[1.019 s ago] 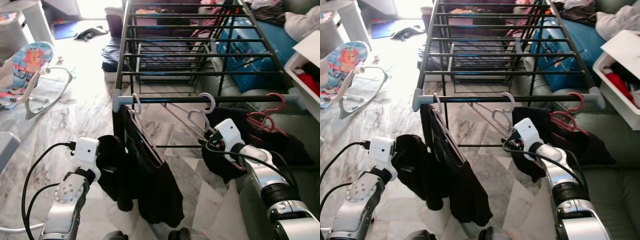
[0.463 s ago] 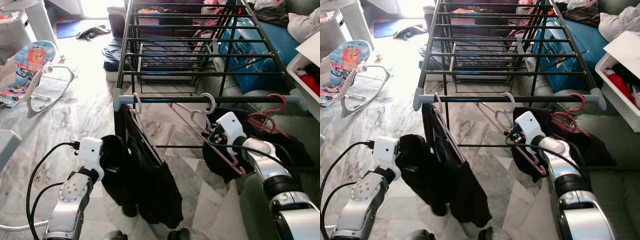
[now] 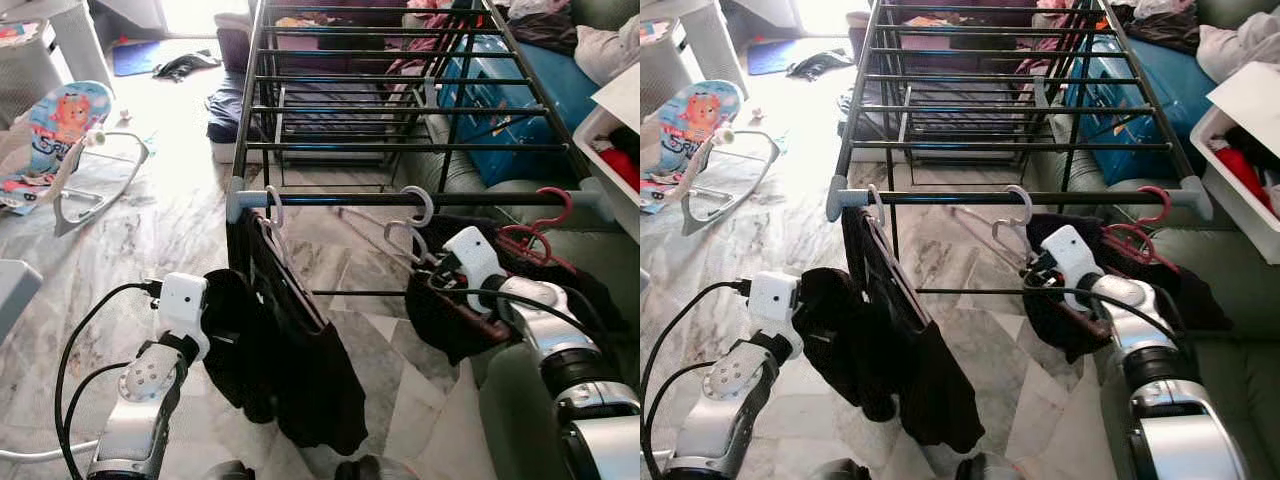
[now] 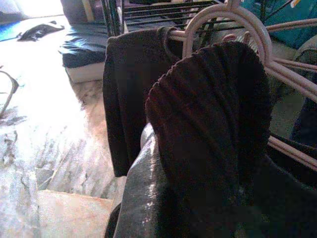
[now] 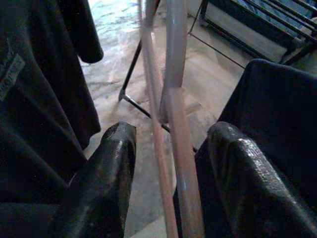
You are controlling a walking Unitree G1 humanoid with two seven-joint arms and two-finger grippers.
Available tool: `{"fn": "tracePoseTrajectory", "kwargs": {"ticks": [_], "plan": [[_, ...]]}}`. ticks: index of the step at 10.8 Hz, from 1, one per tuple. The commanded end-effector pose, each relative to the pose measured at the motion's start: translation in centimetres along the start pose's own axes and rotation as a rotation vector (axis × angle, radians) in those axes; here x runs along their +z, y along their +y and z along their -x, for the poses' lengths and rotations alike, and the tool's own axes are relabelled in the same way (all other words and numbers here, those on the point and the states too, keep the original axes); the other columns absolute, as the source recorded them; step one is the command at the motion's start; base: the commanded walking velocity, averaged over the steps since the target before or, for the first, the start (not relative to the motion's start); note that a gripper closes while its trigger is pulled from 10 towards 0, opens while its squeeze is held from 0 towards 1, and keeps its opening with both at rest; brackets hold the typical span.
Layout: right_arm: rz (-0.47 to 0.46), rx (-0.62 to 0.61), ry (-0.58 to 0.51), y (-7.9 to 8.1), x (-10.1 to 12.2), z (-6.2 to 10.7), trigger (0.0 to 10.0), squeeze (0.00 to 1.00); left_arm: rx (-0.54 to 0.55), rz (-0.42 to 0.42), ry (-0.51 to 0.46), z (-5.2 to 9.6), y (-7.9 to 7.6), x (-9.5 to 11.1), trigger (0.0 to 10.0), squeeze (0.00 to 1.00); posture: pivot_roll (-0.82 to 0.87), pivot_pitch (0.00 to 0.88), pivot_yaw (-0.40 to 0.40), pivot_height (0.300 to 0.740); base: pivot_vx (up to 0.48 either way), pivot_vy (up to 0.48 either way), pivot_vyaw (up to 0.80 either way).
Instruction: Hang hanger
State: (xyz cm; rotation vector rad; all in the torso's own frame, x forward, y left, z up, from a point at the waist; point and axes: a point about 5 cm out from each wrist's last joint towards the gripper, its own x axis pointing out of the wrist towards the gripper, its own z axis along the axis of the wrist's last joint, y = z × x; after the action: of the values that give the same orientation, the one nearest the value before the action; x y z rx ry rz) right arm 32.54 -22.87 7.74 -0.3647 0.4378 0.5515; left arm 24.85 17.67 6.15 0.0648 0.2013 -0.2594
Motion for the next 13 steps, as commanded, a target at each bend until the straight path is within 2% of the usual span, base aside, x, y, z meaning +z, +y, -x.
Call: {"fn": "tracePoseTrajectory", "kwargs": {"ticks": [1,2,3,5,9,10,11,13], "plan": [[0.002,0.001,-0.002,-0.4,0.4,0.1,10.0,1.0,-0.012,-0.014,-0.02,-0.4,-0.1,0.5,10.0,0.0,-0.07,0.002,-0.031,0.74,0.0,0.0,0.0],[-0.001,0.018,0.003,-0.3,0.4,0.1,10.0,1.0,-0.015,-0.015,-0.019,-0.5,-0.2,0.5,10.0,0.0,-0.07,0.0,-0.031,0.74,0.0,0.0,0.0],[0.0,0.061,0.02,-0.1,0.3,0.2,10.0,0.0,-0.016,-0.015,-0.018,-0.6,-0.2,0.5,10.0,0.0,-0.07,0.0,-0.035,0.74,0.0,0.0,0.0],[0.005,0.104,0.048,-0.1,0.1,0.4,10.0,0.0,-0.014,-0.014,-0.017,-0.7,-0.2,0.4,10.0,0.0,-0.07,0.0,-0.04,0.74,0.0,0.0,0.0],[0.041,0.117,0.069,-1.5,0.8,1.2,10.0,0.0,-0.018,-0.014,-0.014,-0.9,-0.3,0.3,10.0,0.0,-0.07,0.0,-0.039,0.74,0.0,0.0,0.0],[0.033,0.097,0.071,-2.2,1.1,1.4,2.7,0.0,-0.02,-0.015,-0.013,-0.9,-0.3,0.3,10.0,0.0,-0.07,0.0,-0.038,0.74,0.0,0.0,0.0],[0.034,0.095,0.074,-2.3,1.1,1.5,0.0,0.0,-0.021,-0.015,-0.013,-0.9,-0.3,0.3,10.0,0.0,-0.07,0.0,-0.038,0.74,0.0,0.0,0.0],[0.025,0.096,0.078,-2.3,1.0,1.5,0.0,0.0,-0.023,-0.016,-0.011,-1.0,-0.3,0.2,10.0,0.0,-0.07,0.0,-0.039,0.74,0.0,0.0,0.0]]}}
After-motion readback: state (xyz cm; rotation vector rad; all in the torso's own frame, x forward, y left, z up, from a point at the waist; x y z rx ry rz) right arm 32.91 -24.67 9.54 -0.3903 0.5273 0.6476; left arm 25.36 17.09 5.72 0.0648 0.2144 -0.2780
